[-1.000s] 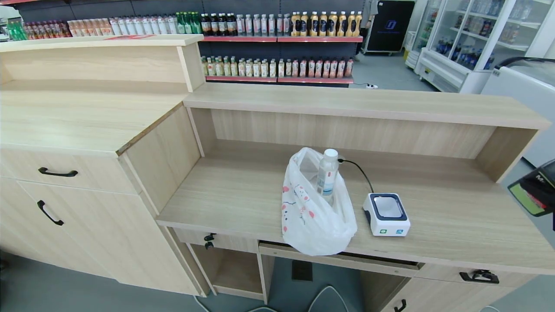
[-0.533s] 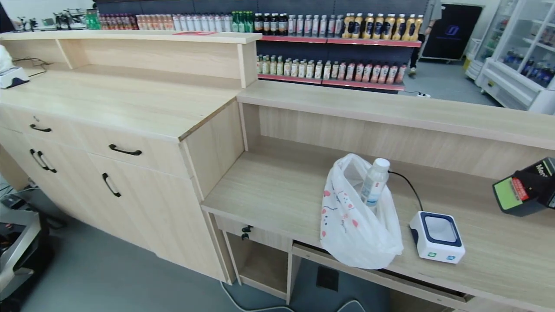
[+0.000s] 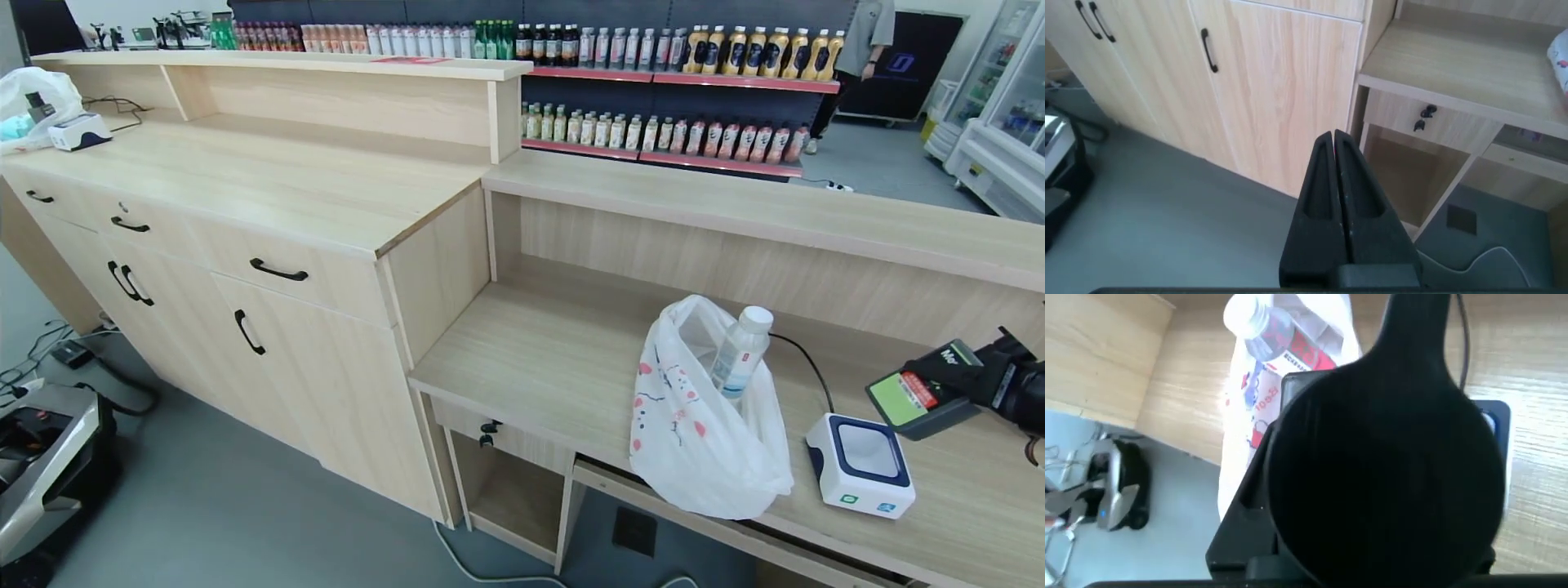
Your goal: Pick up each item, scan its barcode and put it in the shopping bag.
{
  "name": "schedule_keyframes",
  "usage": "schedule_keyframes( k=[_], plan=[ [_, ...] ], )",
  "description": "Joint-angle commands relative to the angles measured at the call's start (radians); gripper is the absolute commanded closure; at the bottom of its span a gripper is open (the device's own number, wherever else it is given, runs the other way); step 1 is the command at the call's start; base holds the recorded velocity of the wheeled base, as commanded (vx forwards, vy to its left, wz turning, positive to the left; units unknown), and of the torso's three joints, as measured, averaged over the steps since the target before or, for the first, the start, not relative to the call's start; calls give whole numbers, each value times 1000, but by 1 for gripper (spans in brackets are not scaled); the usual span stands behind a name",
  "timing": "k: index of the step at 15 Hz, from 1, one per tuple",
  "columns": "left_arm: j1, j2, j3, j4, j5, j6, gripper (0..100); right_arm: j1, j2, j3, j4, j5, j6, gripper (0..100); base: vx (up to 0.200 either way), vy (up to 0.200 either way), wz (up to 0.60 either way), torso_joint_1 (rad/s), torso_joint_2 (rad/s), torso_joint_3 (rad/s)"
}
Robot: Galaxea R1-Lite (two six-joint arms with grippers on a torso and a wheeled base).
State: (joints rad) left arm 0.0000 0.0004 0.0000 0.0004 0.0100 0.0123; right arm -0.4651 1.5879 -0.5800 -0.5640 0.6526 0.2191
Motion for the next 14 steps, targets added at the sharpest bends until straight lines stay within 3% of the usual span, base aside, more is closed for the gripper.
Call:
schedule_keyframes(
  k=[1, 9, 14],
  plan=[
    [0, 0, 0, 0, 1, 0, 100, -30, 101, -17, -40, 36, -15, 100, 0, 0, 0, 0, 0, 0],
    [0, 0, 0, 0, 1, 0, 100, -64, 274, -12, -258, 25, -89, 100, 0, 0, 0, 0, 0, 0],
    [0, 0, 0, 0, 1, 0, 100, -69, 310, 0, -261, 25, -90, 100, 0, 0, 0, 0, 0, 0]
  ],
)
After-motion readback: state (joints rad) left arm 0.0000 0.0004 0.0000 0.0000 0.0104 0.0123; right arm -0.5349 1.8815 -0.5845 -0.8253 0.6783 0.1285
